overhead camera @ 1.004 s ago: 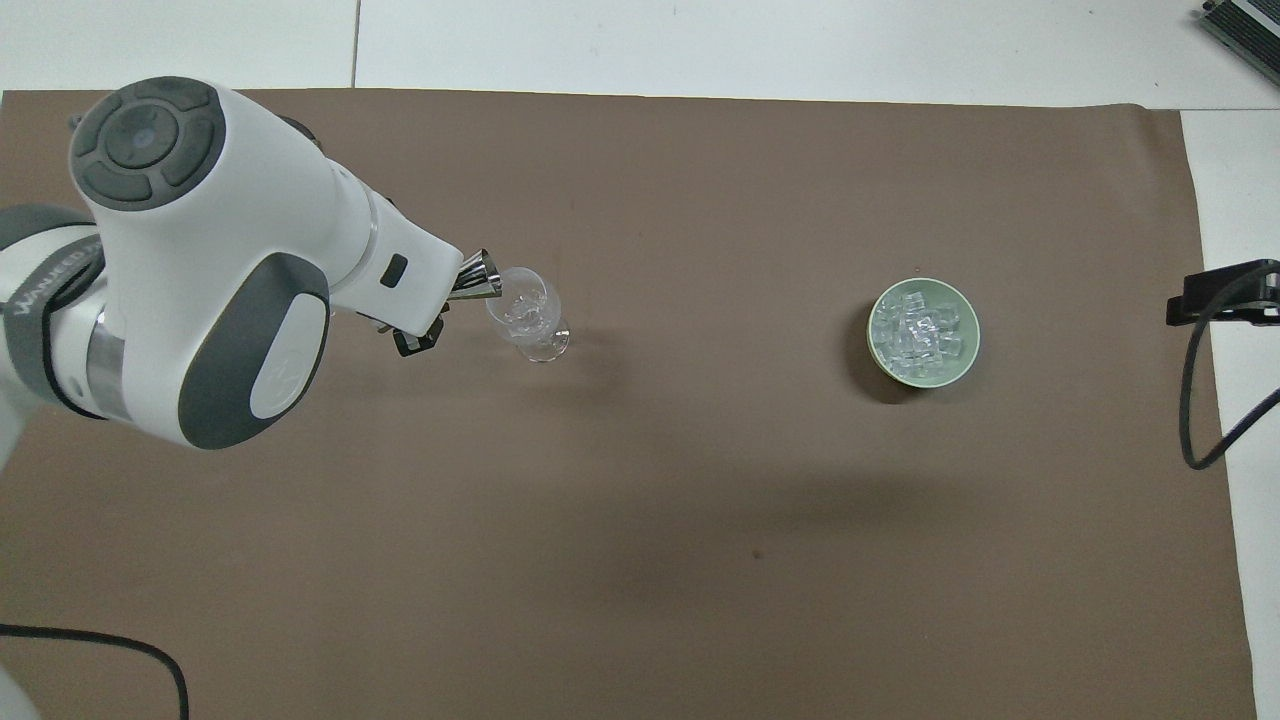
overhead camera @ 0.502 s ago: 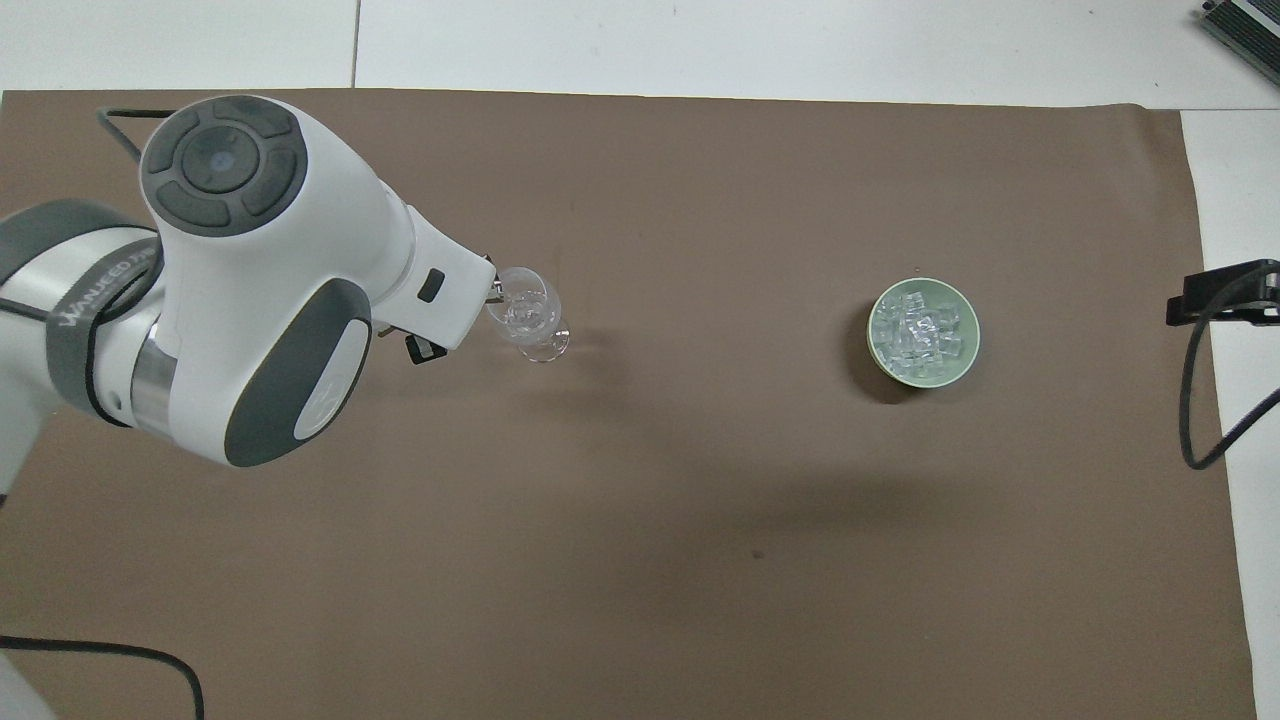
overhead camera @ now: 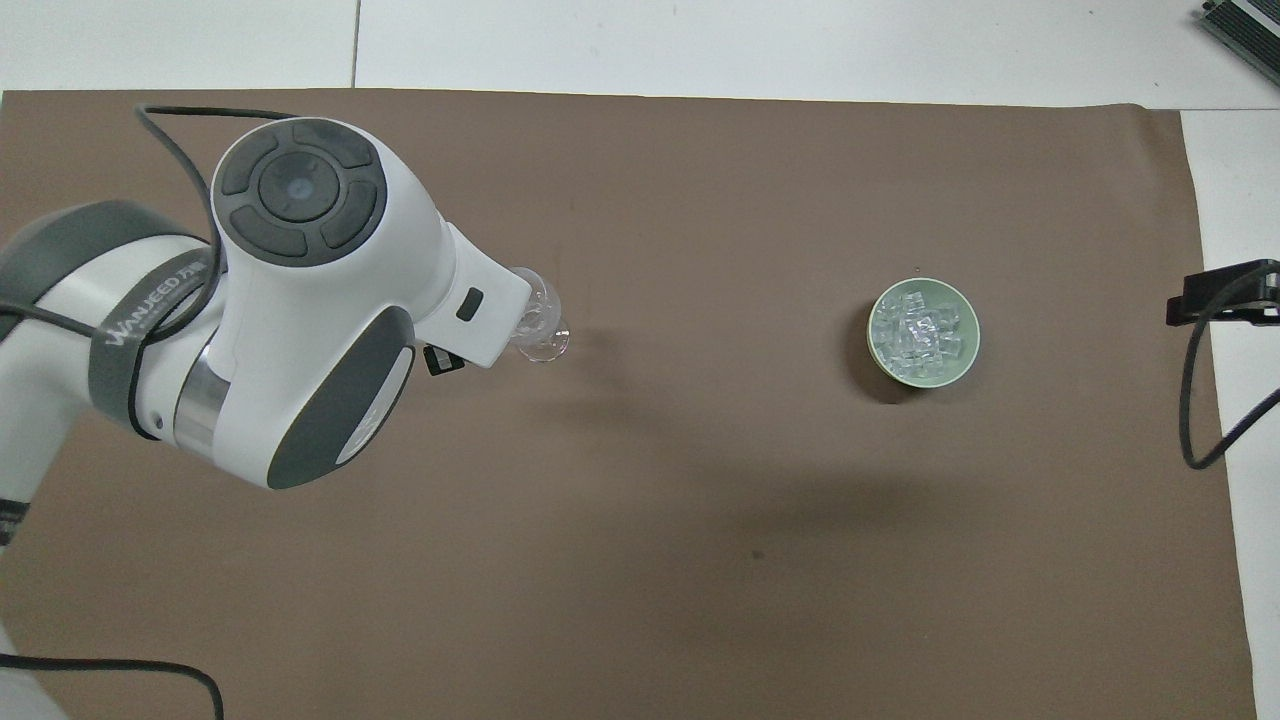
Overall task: Pour wine and add ice with both arms
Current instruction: 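Tilt the jigger cup over the glass with the left gripper, then carry the jigger cup back to its spot with the left gripper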
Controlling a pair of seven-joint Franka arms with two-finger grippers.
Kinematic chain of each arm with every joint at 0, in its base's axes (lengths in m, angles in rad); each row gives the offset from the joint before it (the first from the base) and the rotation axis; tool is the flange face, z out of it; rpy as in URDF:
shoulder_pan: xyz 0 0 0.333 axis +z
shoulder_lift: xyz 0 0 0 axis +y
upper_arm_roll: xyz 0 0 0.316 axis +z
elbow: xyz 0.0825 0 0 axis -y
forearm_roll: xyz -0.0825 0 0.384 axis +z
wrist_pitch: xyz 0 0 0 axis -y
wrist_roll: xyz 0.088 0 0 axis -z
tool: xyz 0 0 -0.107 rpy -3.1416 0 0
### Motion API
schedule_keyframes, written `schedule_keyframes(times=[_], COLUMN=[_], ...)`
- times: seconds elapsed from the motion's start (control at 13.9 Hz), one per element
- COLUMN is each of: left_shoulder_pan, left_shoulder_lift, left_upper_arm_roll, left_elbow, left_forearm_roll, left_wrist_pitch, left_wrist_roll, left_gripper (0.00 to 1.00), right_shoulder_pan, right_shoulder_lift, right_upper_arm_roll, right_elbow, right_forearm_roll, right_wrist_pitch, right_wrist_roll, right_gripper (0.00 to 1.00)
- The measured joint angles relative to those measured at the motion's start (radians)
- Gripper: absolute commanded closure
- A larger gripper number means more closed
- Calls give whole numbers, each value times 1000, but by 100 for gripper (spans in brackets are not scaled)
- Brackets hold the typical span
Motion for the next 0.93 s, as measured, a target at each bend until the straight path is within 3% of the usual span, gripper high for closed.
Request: schedule_keyframes(times=[0.22,0.57,0.93], left_shoulder_pan=[-1,-17,-10], left_shoulder_lift=[0,5,6], left_upper_arm_roll=[0,0,72], left_elbow=[7,17,63], left_forearm_roll=[67,83,-52], left_wrist_pitch=[-10,-33,-34], left_wrist_roll=[-35,-91,-100], left_gripper=[97,98,99], right_shoulder_pan=[0,0,0], right_shoulder_lift=[0,0,0], right_upper_arm_roll=[0,0,0], right_elbow=[0,0,0], right_forearm_roll=[0,0,0], right_wrist_pitch=[0,0,0], right_wrist_roll=[0,0,0], right_gripper=[0,0,0])
